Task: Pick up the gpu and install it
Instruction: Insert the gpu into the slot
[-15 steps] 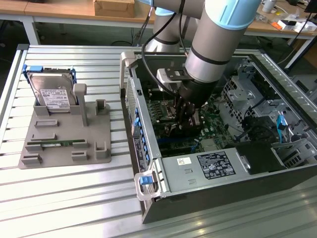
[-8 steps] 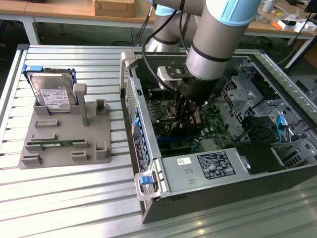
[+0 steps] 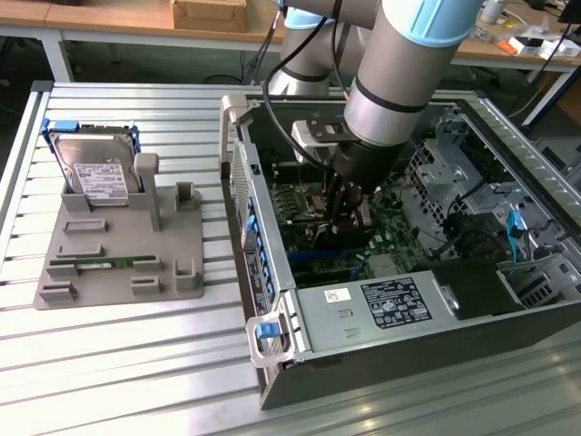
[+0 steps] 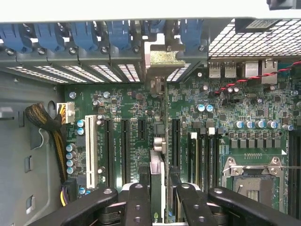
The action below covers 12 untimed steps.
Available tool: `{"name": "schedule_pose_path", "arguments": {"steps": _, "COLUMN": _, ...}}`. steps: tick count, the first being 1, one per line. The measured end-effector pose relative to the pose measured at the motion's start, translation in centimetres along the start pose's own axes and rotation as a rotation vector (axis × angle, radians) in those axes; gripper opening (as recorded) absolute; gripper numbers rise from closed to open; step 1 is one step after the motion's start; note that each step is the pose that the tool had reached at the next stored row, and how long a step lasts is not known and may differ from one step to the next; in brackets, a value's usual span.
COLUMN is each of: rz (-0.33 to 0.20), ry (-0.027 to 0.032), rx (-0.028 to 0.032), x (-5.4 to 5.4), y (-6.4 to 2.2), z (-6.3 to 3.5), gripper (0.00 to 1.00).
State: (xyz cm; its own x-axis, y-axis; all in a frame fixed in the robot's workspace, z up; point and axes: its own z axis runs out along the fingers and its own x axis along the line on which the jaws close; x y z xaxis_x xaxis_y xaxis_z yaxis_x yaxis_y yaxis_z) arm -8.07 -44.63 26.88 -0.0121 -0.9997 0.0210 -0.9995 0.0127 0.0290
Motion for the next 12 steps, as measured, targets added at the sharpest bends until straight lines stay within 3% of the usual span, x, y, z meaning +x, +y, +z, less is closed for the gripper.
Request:
{"name": "schedule_pose_path", "arguments": {"steps": 1, "rz": 0.000, "ry": -0.0001, "rx": 0.0084, "x": 0.00, "y": -0.01, "z": 0.00, "gripper": 0.26}}
{"name": "schedule_pose_path", "arguments": {"steps": 3, "rz": 0.001, "ry": -0.0012, "rx": 0.0351, "x": 0.00, "y": 0.00, "z": 0.01, "gripper": 0.26}}
{"name": "schedule_pose_path", "arguments": {"steps": 5, "rz": 0.001, "ry": -0.0020, "rx": 0.0491, "x": 0.00, "y": 0.00, "z": 0.01, "gripper": 0.26}}
{"name": "schedule_pose_path", "arguments": {"steps": 8, "rz": 0.001, "ry": -0.0026, "rx": 0.0550, "x": 0.00, "y": 0.01, "z": 0.01, "gripper": 0.26}}
{"name": "schedule_pose_path", "arguments": {"steps": 9, "rz": 0.001, "ry": -0.0031, "rx": 0.0702, "x": 0.00, "y": -0.01, "z": 0.02, "gripper": 0.26}}
{"name": "schedule_pose_path", "arguments": {"steps": 12, "rz": 0.001, "ry": -0.0032, "rx": 0.0706, "x": 0.00, "y": 0.00, "z": 0.01, "gripper": 0.26}}
